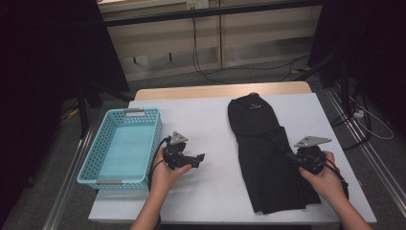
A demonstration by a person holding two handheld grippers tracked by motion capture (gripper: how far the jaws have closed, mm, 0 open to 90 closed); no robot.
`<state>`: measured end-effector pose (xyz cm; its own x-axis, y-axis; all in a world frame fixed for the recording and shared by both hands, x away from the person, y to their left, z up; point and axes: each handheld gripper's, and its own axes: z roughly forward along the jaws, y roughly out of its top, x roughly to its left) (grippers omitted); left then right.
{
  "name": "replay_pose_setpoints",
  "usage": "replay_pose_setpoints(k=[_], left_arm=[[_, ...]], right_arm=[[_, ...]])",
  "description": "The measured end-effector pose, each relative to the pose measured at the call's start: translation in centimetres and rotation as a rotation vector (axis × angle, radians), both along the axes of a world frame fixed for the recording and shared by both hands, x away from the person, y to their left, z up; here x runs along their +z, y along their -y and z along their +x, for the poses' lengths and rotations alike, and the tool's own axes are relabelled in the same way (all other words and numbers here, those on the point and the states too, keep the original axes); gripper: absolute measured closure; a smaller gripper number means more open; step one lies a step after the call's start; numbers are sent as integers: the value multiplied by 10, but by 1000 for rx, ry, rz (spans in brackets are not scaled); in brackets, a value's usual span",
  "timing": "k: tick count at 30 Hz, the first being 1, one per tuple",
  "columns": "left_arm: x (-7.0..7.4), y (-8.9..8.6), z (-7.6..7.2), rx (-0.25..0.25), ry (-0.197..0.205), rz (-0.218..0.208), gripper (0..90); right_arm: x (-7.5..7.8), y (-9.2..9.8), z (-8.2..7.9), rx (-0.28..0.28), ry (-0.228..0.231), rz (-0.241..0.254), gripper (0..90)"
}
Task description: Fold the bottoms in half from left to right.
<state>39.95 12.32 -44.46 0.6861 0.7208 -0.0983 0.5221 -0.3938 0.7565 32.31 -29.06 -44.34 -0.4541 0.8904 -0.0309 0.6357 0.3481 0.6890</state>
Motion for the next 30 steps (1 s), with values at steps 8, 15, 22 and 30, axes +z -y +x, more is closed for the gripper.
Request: replay_pose_setpoints(k=[8, 15, 22, 30], left_arm=[[-1, 1, -1, -2, 3, 3, 116], [2, 0, -1, -4, 9, 1, 116], [2, -1, -1, -8, 7, 8, 110], [3, -2, -1, -6, 9, 5, 104]], right_arm=[[27, 15, 12, -24, 47, 17, 900], [12, 18, 16, -64, -3, -8, 858], [14, 16, -7, -52, 21, 23, 661], [6, 20, -37, -35, -40, 11, 745]])
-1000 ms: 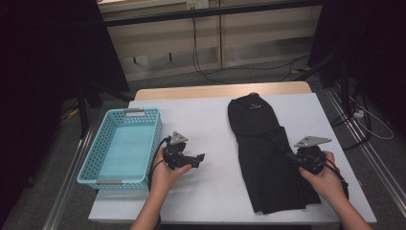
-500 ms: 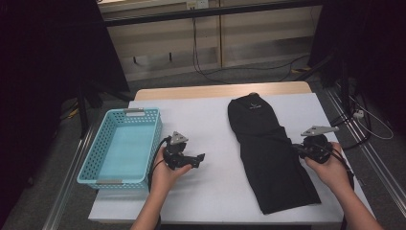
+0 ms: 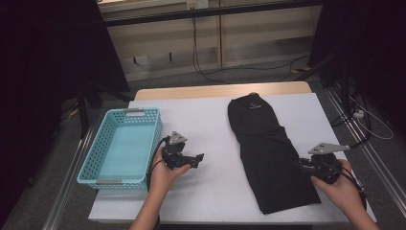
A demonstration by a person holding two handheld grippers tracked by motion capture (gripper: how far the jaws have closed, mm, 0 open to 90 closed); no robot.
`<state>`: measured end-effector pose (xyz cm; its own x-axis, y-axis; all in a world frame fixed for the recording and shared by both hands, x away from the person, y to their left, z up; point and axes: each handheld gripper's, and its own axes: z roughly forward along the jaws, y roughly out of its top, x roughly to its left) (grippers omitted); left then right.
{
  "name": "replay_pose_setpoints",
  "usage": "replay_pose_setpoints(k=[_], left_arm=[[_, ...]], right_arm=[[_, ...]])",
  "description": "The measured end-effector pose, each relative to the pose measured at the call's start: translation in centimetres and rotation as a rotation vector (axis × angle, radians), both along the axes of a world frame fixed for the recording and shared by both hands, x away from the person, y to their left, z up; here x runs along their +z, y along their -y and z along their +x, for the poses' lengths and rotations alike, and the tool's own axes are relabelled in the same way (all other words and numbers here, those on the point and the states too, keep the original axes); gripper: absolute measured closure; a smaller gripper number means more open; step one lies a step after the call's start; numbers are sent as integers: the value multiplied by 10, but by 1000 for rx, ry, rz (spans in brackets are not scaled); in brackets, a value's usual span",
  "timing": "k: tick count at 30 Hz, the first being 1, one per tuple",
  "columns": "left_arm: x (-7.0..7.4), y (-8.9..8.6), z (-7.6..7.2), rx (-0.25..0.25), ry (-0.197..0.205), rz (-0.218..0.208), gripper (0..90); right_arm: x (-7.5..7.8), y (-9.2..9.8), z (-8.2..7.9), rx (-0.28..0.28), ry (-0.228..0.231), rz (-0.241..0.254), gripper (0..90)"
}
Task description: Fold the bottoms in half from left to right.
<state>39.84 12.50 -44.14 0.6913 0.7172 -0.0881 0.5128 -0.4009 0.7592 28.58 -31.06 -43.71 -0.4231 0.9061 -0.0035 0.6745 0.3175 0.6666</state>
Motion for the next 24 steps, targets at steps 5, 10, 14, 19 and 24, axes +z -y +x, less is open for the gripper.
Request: replay_pose_setpoints(k=[5, 10, 14, 19, 24], left_arm=[[0, 1, 0, -4, 2, -2, 104], [1, -1, 1, -6, 6, 6, 104], [-1, 0, 1, -2, -6, 4, 101], [-2, -1, 0, -16, -16, 13, 95], [-1, -5, -2, -6, -17, 6, 91]], right_arm=[[-6, 7, -9, 23, -45, 18, 900], [0, 16, -17, 24, -43, 27, 900], [1, 16, -19, 32, -5, 19, 707], [12, 0, -4, 59, 51, 26, 540], [17, -23, 27, 98, 104, 48, 431]])
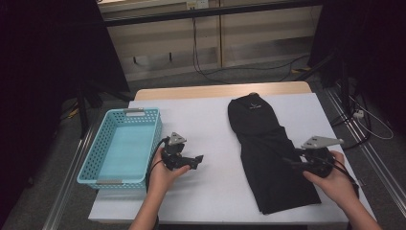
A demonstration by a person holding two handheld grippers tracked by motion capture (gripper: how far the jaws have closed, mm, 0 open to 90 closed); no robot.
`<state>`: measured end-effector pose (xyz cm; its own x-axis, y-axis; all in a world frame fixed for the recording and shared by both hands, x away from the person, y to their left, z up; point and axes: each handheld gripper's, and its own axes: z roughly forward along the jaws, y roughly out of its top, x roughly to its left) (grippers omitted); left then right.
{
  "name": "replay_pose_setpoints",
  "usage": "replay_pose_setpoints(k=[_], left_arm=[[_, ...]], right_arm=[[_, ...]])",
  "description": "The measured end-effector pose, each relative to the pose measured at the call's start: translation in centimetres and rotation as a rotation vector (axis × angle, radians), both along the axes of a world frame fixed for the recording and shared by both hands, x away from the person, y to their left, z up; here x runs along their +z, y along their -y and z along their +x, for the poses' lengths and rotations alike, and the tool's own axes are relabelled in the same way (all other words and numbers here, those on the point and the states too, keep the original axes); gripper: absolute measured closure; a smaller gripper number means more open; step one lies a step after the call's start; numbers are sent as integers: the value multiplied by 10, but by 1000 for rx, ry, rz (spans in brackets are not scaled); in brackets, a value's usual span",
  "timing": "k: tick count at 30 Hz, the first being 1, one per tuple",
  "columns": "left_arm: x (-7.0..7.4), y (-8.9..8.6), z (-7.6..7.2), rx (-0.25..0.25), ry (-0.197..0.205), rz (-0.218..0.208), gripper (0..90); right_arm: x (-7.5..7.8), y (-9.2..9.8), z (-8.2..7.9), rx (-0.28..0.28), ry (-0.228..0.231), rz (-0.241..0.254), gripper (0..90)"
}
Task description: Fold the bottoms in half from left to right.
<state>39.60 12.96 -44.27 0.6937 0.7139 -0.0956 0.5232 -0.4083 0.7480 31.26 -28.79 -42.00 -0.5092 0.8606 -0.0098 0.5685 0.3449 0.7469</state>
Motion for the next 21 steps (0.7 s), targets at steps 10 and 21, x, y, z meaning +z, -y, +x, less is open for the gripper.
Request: replay_pose_setpoints(k=[10, 21], left_arm=[[0, -11, -7, 9, -20, 0, 80], [-1, -14, -12, 10, -24, 5, 79]], right_arm=[[-7, -54, 59, 54, 26, -26, 349], [-13, -84, 99, 69, 6, -13, 367]])
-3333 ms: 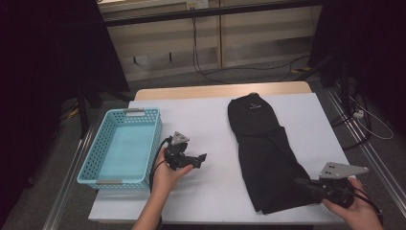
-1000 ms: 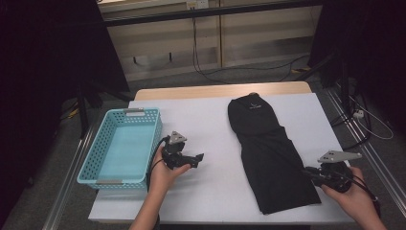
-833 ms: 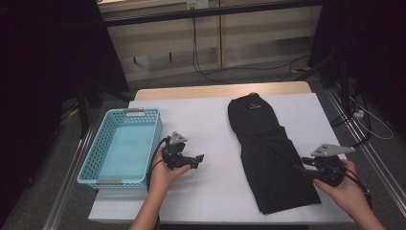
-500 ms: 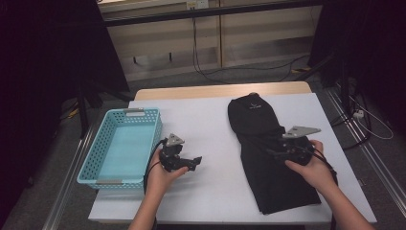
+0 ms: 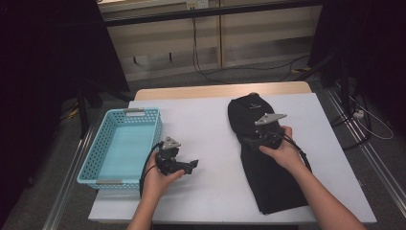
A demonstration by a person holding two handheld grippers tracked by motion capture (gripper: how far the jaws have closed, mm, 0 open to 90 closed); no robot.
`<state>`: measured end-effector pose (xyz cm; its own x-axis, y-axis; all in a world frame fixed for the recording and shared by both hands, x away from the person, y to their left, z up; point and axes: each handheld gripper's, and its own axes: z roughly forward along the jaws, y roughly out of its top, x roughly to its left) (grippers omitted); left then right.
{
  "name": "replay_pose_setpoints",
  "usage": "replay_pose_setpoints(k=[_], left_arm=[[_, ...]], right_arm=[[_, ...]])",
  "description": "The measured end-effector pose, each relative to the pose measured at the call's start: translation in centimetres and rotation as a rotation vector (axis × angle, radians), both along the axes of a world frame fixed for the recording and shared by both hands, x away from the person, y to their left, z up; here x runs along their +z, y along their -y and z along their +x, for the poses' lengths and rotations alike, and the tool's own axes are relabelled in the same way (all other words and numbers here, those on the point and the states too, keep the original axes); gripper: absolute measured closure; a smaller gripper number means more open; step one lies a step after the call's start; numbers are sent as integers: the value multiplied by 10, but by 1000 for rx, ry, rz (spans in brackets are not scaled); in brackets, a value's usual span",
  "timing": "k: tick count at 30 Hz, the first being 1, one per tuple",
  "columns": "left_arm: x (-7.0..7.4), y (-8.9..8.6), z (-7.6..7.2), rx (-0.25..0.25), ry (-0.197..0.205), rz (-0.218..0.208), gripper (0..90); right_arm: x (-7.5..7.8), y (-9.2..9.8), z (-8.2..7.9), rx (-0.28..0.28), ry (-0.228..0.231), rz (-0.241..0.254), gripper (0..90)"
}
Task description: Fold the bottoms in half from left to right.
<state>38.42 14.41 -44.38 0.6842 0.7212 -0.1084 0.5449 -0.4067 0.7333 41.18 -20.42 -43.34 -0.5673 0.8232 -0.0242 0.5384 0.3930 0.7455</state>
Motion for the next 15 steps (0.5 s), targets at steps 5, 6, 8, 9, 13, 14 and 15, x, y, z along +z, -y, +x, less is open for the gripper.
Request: replay_pose_setpoints(k=[5, 6, 8, 9, 13, 14, 15], left_arm=[[0, 1, 1, 0, 1, 0, 79], [0, 1, 1, 0, 0, 1, 79], [0, 2, 1, 1, -7, -5, 78], [0, 2, 1, -1, -6, -4, 79], [-1, 3, 2, -3, -6, -4, 78], [-1, 3, 2, -1, -8, -6, 79], [-1, 3, 2, -1, -8, -4, 79]], right_arm=[[-2, -9, 10, 10, -2, 11, 374], [-3, -11, 11, 13, -2, 7, 374], [-6, -16, 12, 21, -11, -4, 379], [-8, -18, 13, 22, -8, -16, 382], [-9, -21, 18, 1, -2, -13, 414], [-8, -22, 20, 1, 0, -13, 419], [-8, -23, 22, -2, 1, -18, 432]])
